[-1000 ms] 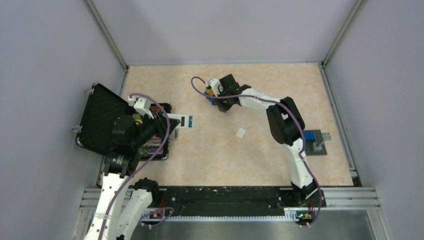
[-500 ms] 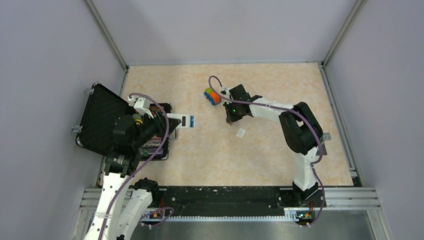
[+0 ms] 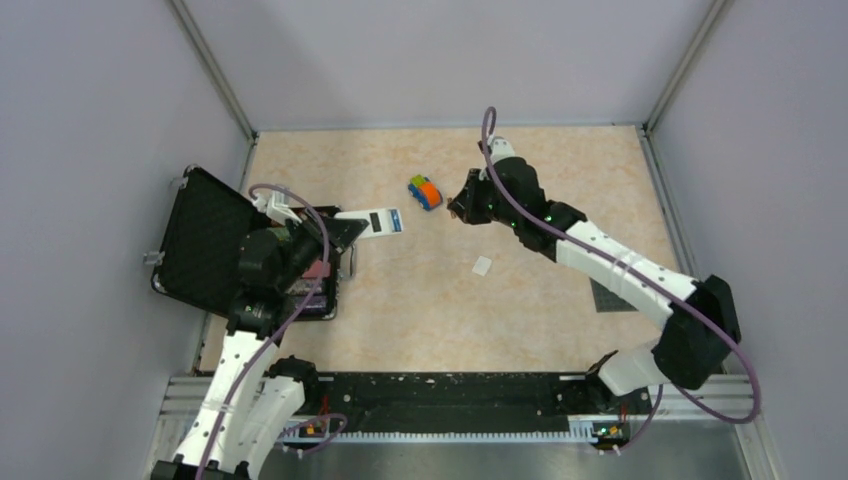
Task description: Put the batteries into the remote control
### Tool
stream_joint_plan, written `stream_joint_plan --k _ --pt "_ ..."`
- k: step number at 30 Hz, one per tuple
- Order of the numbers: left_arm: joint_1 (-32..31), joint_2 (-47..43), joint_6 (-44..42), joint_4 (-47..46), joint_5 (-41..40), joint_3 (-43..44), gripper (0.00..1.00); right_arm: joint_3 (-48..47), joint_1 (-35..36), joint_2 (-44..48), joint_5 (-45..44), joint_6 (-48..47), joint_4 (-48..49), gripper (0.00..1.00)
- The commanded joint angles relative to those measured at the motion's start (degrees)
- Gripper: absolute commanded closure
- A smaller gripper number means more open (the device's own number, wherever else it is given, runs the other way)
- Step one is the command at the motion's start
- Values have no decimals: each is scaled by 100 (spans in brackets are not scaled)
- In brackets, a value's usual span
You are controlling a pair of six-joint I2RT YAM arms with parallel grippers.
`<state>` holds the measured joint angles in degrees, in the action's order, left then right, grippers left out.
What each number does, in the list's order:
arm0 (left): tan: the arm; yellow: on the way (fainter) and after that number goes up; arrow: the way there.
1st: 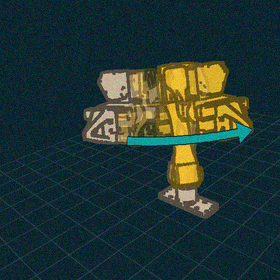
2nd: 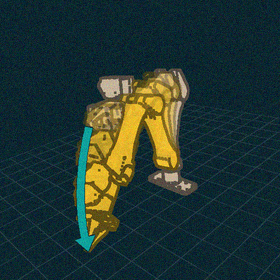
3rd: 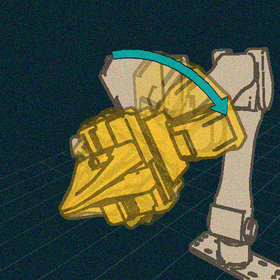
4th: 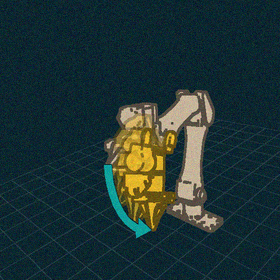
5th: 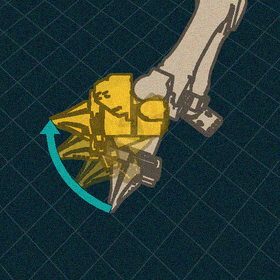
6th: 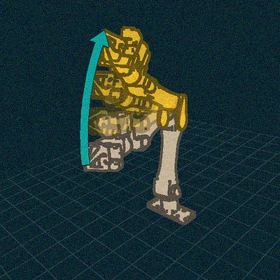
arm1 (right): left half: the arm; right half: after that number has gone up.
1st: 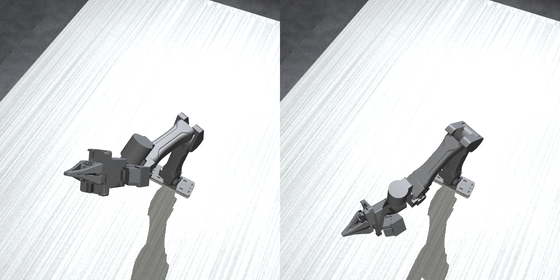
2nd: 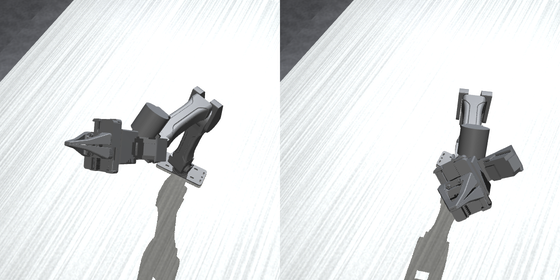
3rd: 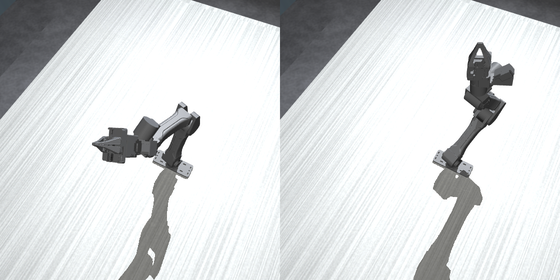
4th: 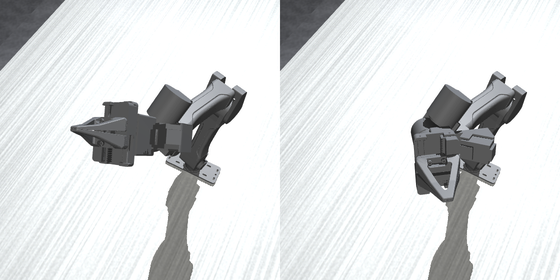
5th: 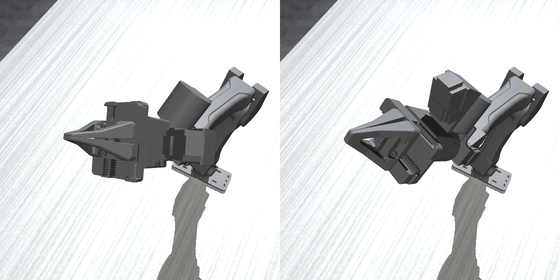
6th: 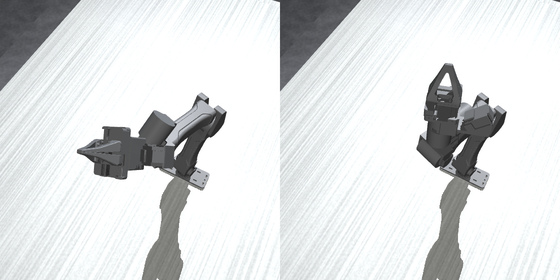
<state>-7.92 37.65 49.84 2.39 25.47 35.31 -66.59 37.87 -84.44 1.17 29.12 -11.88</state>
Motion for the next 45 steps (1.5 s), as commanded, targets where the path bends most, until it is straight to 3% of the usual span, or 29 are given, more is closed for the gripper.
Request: stream_joint_plan --k 1,7,10,16,45 --pt "-14 228 1287 -1015 -92 57 100 -410 578 656 -746 258 439 97" --pt "-16 405 2322 -1757 29 -87 100 -648 1478 927 -1442 110 912 97" --pt "-16 518 2664 -2424 260 -202 100 -758 1690 894 -1577 92 1126 96" --pt "-16 661 2942 -2805 460 -232 100 -1110 1958 706 -1454 -205 1449 95" --pt "-16 500 3367 -2520 273 -306 100 -1546 2163 51 -2109 -935 1271 92"
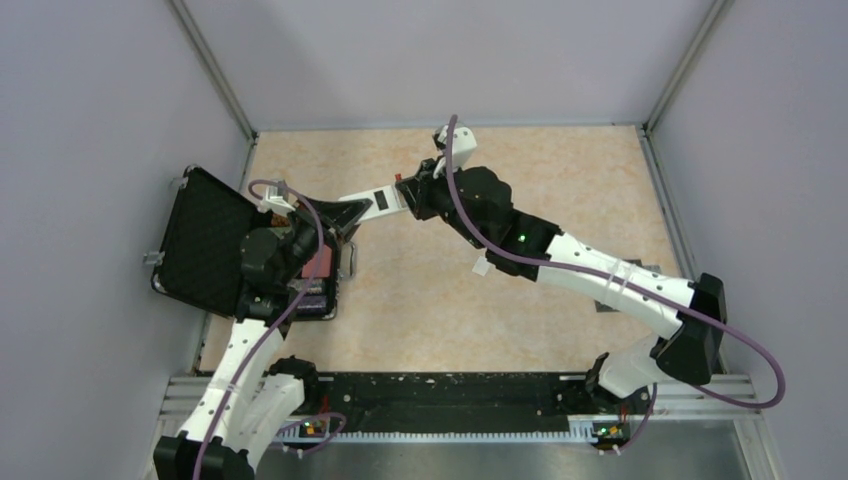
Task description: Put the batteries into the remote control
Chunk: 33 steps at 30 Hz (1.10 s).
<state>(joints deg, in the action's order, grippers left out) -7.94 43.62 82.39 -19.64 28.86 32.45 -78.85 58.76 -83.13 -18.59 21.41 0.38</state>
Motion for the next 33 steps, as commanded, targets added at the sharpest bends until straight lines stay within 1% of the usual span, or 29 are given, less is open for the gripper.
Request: stream_joint_plan --k 1,9,11,18,22,27,33 --pt "-14 -91 145 -325 -65 -26 100 -324 71 -90 -126 -159 20 92" --pt "-14 -38 249 -445 -65 -63 100 -383 67 -229 -42 -130 -30 91" --pt "-14 -34 266 -468 -100 -84 100 -394 80 -238 -44 -117 -213 90" --pt "-14 13 240 -527 -144 -142 100 -474 111 -223 -171 -20 -604 84" --pt "-14 30 231 -567 -133 -153 100 -607 110 -297 -97 61 -841 83" --pt "-14 31 226 -567 -119 -158 100 -646 110 -323 -49 116 -954 82" --pt "-14 24 187 -535 -109 -153 100 -799 117 -360 -72 130 -1056 78"
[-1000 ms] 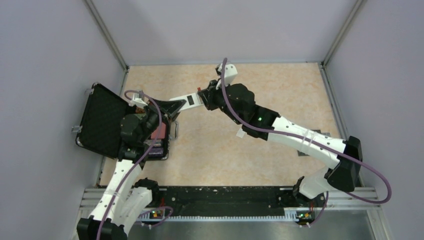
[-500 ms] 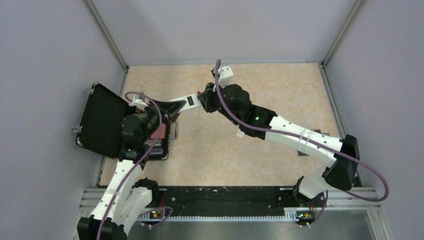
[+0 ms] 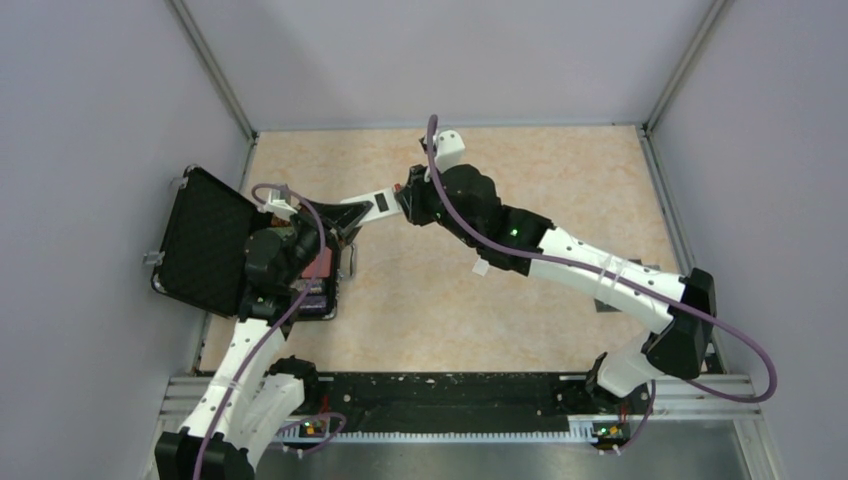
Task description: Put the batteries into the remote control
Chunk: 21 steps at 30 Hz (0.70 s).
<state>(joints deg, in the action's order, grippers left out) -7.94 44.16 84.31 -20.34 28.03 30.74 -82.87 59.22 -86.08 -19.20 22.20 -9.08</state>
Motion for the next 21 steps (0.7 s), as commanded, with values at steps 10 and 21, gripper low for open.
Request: stream_joint_plan --k 10,21 --pt "-10 -30 -206 -358 -36 -21 100 -714 54 235 -101 218 -322 52" --pt "-5 479 -348 58 1190 288 100 618 -49 1592 1168 -4641 -393 8"
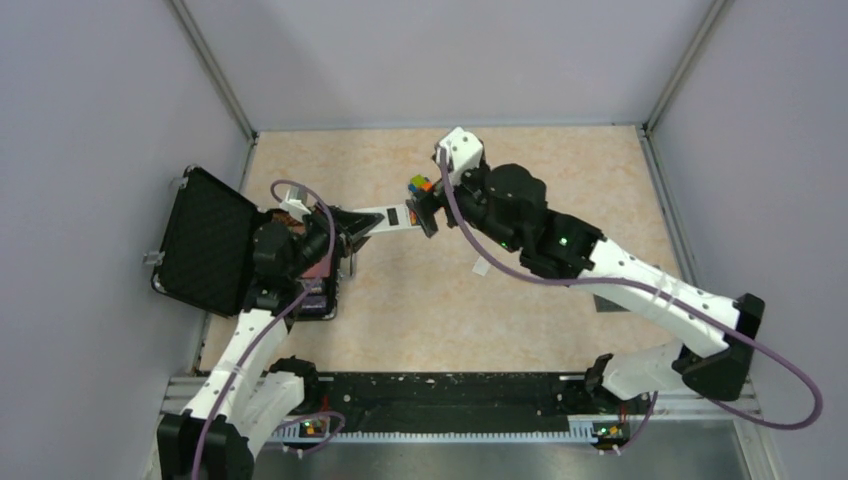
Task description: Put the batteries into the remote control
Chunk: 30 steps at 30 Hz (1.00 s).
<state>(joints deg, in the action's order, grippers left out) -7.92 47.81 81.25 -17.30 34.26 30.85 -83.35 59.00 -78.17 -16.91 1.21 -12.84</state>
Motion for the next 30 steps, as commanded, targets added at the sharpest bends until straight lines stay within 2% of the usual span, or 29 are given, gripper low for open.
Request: stream_joint_plan --k 1,5,10,17,21,27,30 --pt "-7 158 -19 -299 613 283 100 993 -27 1040 1181 -2955 49 7" --pt "-7 252 -19 -361 748 339 100 1698 -29 1661 1812 -3829 43 7" --pt "-7 328 4 -432 880 378 100 1554 -21 1537 2476 -4289 -672 6" --pt "-7 395 200 -818 1180 362 100 1542 -16 1234 3082 -4450 -671 5" --pt "-7 406 384 -1193 1368 324 100 1590 -17 1128 3153 -4340 -337 5" --pt "-7 378 463 -1232 1457 317 100 1805 -12 1079 2759 -4236 545 5" --pt "-7 375 563 -1242 1484 269 100 1797 -14 984 2610 -4276 669 5"
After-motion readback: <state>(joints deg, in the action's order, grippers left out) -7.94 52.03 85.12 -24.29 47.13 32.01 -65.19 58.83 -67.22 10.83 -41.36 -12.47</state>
